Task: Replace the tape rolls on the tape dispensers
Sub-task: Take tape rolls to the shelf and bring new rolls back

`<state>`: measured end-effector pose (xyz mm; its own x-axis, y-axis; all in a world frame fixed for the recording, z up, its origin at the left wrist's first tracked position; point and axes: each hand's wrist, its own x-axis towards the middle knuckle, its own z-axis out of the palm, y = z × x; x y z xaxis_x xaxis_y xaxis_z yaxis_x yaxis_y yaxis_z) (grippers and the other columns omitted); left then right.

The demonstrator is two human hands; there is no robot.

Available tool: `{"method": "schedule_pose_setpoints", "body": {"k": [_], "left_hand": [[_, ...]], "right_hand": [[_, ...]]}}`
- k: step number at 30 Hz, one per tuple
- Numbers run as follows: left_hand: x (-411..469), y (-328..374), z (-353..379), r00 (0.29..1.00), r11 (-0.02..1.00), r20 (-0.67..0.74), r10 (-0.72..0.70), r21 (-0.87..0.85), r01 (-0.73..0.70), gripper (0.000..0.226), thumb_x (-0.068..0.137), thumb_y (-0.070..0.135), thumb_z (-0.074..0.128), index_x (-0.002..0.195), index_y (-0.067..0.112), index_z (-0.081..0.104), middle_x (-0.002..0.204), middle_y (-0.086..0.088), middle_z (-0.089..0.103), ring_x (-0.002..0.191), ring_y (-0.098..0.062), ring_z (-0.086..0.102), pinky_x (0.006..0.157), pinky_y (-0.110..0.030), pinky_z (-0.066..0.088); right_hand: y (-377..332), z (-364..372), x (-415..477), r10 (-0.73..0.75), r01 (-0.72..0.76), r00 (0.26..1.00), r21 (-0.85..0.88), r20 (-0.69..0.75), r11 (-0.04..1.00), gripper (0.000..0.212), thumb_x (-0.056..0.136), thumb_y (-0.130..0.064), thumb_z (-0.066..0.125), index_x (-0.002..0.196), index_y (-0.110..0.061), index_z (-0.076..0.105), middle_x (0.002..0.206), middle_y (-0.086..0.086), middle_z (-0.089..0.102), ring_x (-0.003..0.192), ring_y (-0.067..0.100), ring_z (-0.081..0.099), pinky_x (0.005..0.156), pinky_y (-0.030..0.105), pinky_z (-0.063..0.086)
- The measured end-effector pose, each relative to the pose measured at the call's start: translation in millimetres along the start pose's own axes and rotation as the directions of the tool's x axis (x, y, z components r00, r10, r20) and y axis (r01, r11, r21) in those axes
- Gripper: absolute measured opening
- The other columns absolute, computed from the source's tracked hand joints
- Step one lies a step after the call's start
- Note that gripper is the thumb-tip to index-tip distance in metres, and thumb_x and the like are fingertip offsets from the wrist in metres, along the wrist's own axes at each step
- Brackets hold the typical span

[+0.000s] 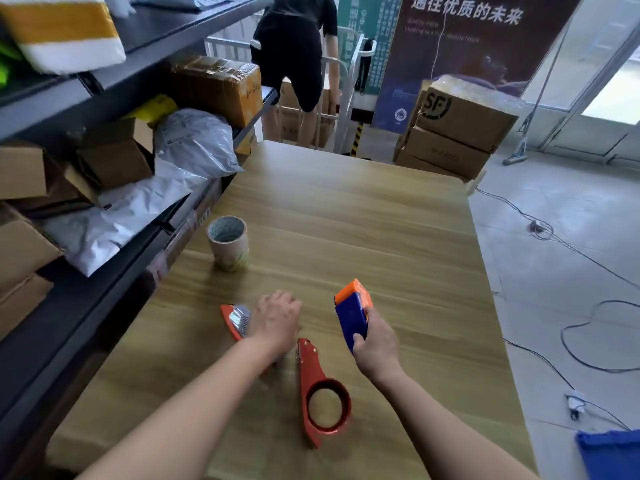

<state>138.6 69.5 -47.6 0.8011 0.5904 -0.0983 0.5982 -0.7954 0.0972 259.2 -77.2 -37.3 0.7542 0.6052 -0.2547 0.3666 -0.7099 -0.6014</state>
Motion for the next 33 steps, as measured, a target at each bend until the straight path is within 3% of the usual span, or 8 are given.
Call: {"method": "schedule_pose_setpoints", "body": {"k": [7,11,18,23,25,28,30,33], "left_hand": [[-64,64,26,0.999,0.999,0.036,0.021,0.029,-0.022,0.035,0.088,0.042,0.053,0.116,0.022,0.057,0.125,0.0,0.054,0.124,-0.02,0.042,0.103,-0.033,0.035],[-91,87,41,0.997,1.0,0.075,0.003,0.03,-0.005,0.034,0.088,0.039,0.049,0.117,0.022,0.057,0.131,-0.001,0.052,0.126,-0.02,0.039,0.106,-0.034,0.031],[-111,98,54,0.988,0.996,0.154,-0.035,-0.071,0.046,0.04,0.09,0.045,0.052,0.123,0.022,0.054,0.154,-0.008,0.027,0.143,-0.025,0.022,0.113,-0.038,0.023],[-108,89,49,0.997,0.994,0.07,-0.021,-0.103,0.028,0.043,0.093,0.047,0.045,0.126,0.022,0.053,0.146,-0.004,0.04,0.136,-0.021,0.032,0.108,-0.037,0.031],[-105,82,46,0.999,0.994,0.011,-0.042,-0.1,0.043,0.041,0.095,0.044,0.042,0.128,0.022,0.052,0.141,-0.003,0.045,0.131,-0.021,0.037,0.103,-0.035,0.036],[-97,69,41,0.995,0.993,-0.035,-0.093,-0.074,0.09,0.032,0.093,0.027,0.045,0.123,0.019,0.052,0.134,-0.004,0.048,0.126,-0.023,0.04,0.099,-0.034,0.037],[-92,58,40,0.988,0.987,0.019,-0.155,-0.033,0.155,0.041,0.089,0.013,0.044,0.129,0.018,0.046,0.142,-0.007,0.04,0.134,-0.024,0.032,0.107,-0.034,0.031],[-86,42,39,0.962,0.971,0.133,-0.238,0.044,0.235,0.056,0.088,0.004,0.04,0.141,0.021,0.033,0.156,-0.01,0.017,0.145,-0.026,0.01,0.118,-0.039,0.013]], "right_hand": [[61,-16,-57,0.0,0.003,0.999,-0.056,0.052,0.998,0.04,0.083,-0.004,0.054,0.12,-0.019,0.05,0.115,0.003,0.063,0.102,0.025,0.06,0.081,0.035,0.05],[86,-19,-78,-0.002,0.007,0.997,-0.078,0.075,0.997,0.044,0.08,0.002,0.049,0.12,-0.016,0.05,0.111,0.004,0.063,0.096,0.025,0.059,0.075,0.033,0.048],[107,-10,-95,0.024,0.0,0.99,-0.168,0.14,0.986,0.055,0.081,0.002,0.05,0.133,-0.014,0.041,0.123,0.008,0.057,0.108,0.03,0.058,0.084,0.038,0.05],[108,-3,-98,0.002,0.018,0.984,-0.108,0.177,0.994,0.067,0.079,0.004,0.045,0.14,-0.021,0.035,0.126,0.008,0.056,0.107,0.033,0.058,0.079,0.035,0.047],[108,1,-99,0.003,0.016,0.983,-0.101,0.184,0.995,0.069,0.08,0.003,0.045,0.143,-0.024,0.033,0.129,0.007,0.056,0.109,0.033,0.058,0.079,0.033,0.046],[106,8,-102,0.017,0.014,0.98,-0.153,0.197,0.988,0.061,0.089,-0.007,0.047,0.146,-0.019,0.029,0.138,0.008,0.052,0.122,0.032,0.052,0.096,0.037,0.045],[105,10,-102,0.02,0.016,0.98,-0.172,0.2,0.985,0.059,0.091,-0.012,0.049,0.147,-0.017,0.029,0.139,0.008,0.049,0.125,0.031,0.049,0.101,0.037,0.043],[101,9,-100,-0.012,0.038,0.994,-0.246,0.109,0.969,0.048,0.09,-0.022,0.056,0.135,-0.018,0.042,0.127,0.006,0.049,0.118,0.028,0.049,0.095,0.038,0.046]]}}
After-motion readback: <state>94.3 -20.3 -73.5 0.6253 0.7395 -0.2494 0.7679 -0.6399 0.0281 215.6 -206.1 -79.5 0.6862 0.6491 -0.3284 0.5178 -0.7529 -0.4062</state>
